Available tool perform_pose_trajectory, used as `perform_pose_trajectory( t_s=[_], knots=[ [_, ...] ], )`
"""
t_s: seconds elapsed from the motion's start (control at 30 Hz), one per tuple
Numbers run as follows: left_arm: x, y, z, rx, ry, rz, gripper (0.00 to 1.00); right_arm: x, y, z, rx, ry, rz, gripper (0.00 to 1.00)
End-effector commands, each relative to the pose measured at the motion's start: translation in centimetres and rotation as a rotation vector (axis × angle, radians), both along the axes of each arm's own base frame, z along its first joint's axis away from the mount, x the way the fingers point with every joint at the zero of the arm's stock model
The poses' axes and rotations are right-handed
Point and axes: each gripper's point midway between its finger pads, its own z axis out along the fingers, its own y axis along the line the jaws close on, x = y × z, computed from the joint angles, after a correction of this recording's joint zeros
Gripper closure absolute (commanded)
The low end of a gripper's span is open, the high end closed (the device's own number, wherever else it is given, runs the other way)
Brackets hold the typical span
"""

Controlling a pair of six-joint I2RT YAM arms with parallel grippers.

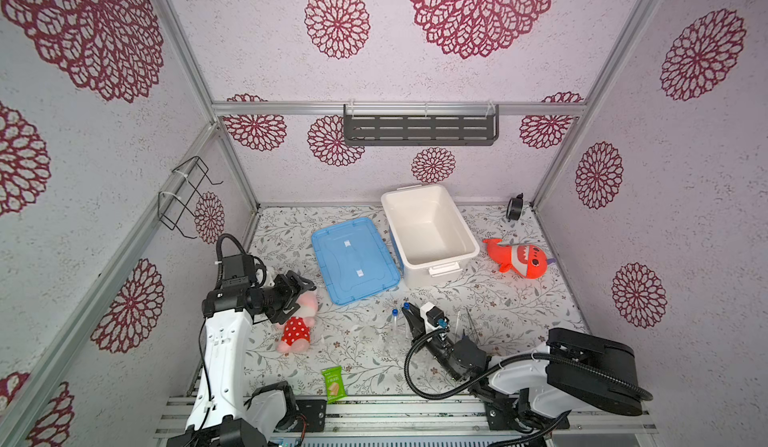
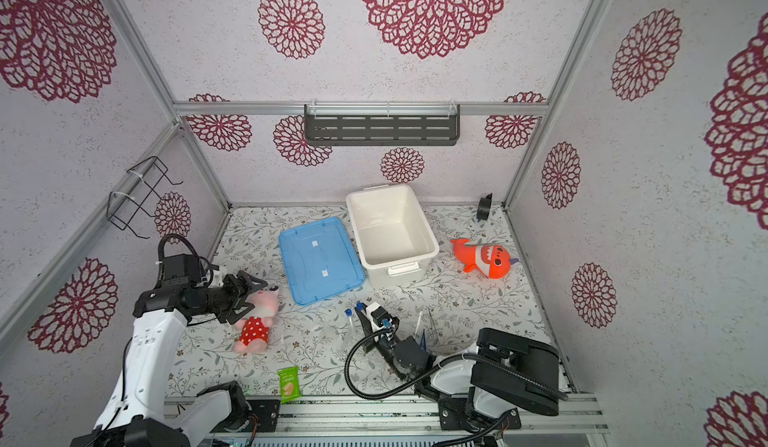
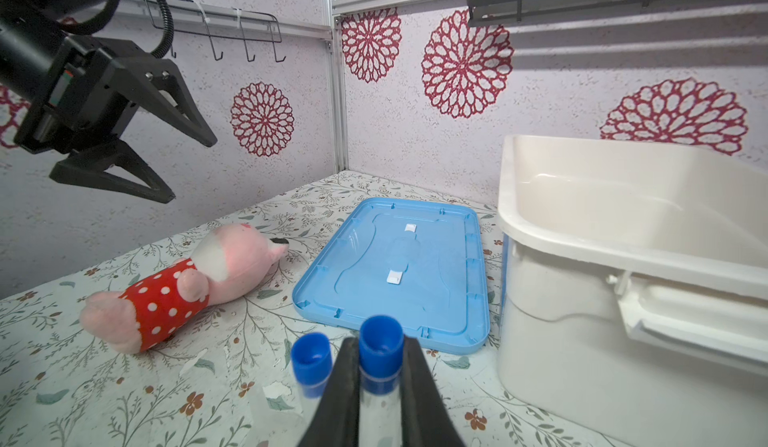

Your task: Organize the chemistry lab equipment

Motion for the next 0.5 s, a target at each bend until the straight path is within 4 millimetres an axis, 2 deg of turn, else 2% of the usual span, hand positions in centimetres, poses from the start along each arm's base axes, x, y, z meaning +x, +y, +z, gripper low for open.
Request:
perform_pose_trajectory(
  t_s=[0.0,0.47],
  knots=[
    [0.3,0.0,0.4,0.004,-0.009,-0.006,0.22,-0.3,-0.2,1.2,0.043,-0.009,0.02,0.89],
    [0.6,0.0,0.0,0.001,-0.007,-0.008,0.22,-0.8,-0.9,0.2,0.016,0.015,0.037,0.84]
  ],
)
